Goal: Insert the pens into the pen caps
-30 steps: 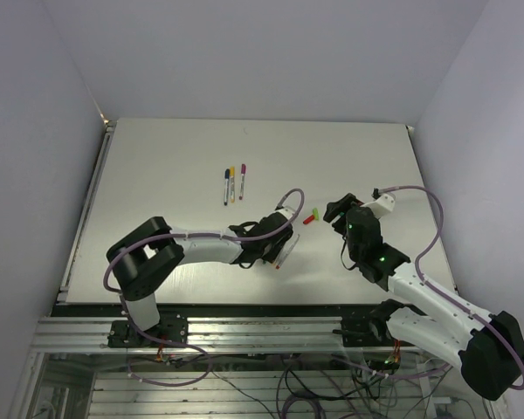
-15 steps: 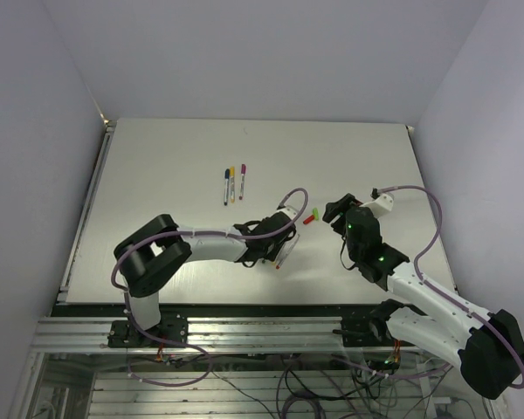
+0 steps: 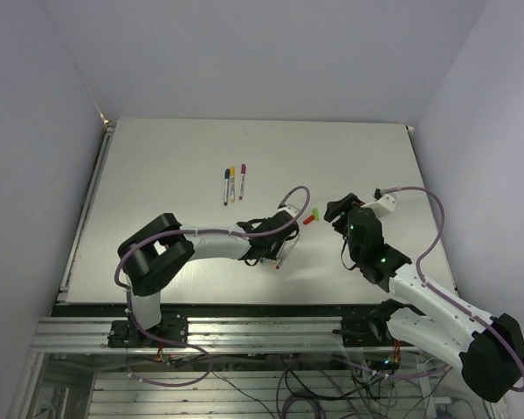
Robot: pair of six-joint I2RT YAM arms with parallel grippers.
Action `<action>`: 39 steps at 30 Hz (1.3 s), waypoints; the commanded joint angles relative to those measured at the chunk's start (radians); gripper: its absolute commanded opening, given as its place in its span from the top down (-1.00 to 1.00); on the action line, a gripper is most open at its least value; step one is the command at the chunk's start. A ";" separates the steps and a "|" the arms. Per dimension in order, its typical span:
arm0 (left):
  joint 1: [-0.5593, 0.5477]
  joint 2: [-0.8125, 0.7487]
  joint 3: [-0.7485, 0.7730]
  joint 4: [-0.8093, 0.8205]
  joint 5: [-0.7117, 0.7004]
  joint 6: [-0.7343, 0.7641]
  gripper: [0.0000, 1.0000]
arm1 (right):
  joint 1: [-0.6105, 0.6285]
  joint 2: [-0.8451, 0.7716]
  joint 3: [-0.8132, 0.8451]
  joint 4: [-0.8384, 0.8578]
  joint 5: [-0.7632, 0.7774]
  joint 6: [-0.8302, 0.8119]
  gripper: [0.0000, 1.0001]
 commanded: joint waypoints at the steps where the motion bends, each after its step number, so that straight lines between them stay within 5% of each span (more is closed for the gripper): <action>1: -0.006 0.042 -0.007 -0.145 0.004 -0.028 0.28 | -0.005 -0.014 0.003 -0.008 0.027 0.019 -0.22; 22: 0.049 0.122 0.059 -0.265 0.057 -0.014 0.52 | -0.005 -0.047 -0.021 -0.024 0.042 0.060 -0.20; 29: 0.051 0.181 0.090 -0.301 0.092 -0.002 0.86 | -0.005 -0.043 -0.024 -0.020 0.038 0.066 -0.19; 39: 0.113 0.048 0.054 -0.188 0.133 -0.017 0.86 | -0.017 -0.008 0.012 -0.033 0.068 -0.018 -0.02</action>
